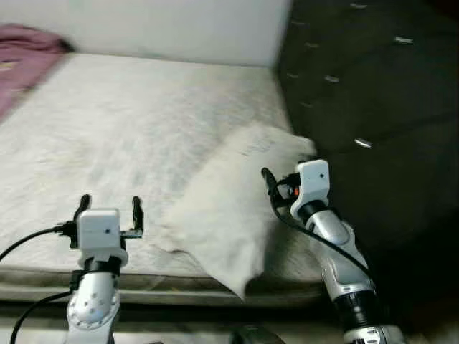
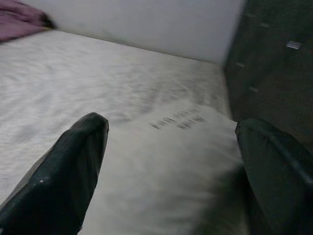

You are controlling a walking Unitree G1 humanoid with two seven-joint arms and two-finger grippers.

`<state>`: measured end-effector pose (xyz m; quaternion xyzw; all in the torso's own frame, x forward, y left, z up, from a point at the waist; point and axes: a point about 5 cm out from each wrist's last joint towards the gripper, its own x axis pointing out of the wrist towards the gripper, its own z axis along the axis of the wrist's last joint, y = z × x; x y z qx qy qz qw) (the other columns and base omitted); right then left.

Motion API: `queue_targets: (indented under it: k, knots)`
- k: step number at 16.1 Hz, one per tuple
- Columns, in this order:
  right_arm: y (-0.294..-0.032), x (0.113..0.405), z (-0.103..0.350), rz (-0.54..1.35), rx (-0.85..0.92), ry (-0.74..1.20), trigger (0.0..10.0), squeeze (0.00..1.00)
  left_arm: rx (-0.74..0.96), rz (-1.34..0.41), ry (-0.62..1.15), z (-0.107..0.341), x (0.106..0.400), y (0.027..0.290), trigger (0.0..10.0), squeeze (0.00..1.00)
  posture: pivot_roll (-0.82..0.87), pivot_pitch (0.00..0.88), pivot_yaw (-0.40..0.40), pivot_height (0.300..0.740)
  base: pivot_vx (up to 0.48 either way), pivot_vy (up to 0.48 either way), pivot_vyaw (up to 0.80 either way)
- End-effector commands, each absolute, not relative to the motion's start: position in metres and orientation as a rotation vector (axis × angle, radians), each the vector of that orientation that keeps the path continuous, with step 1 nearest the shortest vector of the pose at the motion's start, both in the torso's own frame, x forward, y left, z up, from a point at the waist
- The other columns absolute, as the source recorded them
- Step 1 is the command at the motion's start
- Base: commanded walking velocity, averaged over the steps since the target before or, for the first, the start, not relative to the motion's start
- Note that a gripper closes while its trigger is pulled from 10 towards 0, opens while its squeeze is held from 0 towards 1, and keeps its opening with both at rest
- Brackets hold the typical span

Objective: Clean up the room

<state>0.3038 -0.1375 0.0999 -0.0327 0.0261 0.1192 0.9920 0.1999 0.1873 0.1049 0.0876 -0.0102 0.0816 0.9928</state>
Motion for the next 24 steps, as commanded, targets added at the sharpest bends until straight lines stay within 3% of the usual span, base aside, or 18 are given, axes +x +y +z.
queue_targets:
  k: [1, 5, 9, 19, 24]
  knots:
    - [-0.14, 0.306, 0.102, 0.23, -0.061, 0.055, 10.0, 0.0, 0.162, 0.24, -0.039, 0.111, 0.198, 0.195, 10.0, 0.0, -0.04, 0.0, -0.058, 0.74, 0.0, 0.0, -0.8]
    - [-0.133, 0.308, 0.109, 0.226, -0.05, 0.047, 10.0, 0.0, 0.111, 0.362, -0.013, 0.113, 0.198, 0.199, 10.0, 0.0, 0.0, 0.0, -0.069, 0.74, 0.0, 0.0, -0.8]
    - [-0.122, 0.306, 0.113, 0.241, 0.0, 0.026, 10.0, 0.0, 0.108, 0.278, -0.04, 0.117, 0.199, 0.197, 10.0, 0.0, 0.0, 0.0, -0.07, 0.74, 0.0, 0.0, -0.71]
    - [-0.121, 0.299, 0.107, 0.263, 0.003, 0.051, 10.0, 0.0, 0.054, 0.241, -0.017, 0.109, 0.197, 0.191, 10.0, 0.0, -0.02, 0.0, -0.06, 0.74, 0.0, 0.0, 0.0]
    - [-0.12, 0.299, 0.107, 0.286, 0.0, 0.054, 10.0, 0.0, 0.072, 0.243, -0.017, 0.11, 0.197, 0.19, 10.0, 0.0, -0.02, 0.0, -0.072, 0.684, 0.0, 0.0, 0.0]
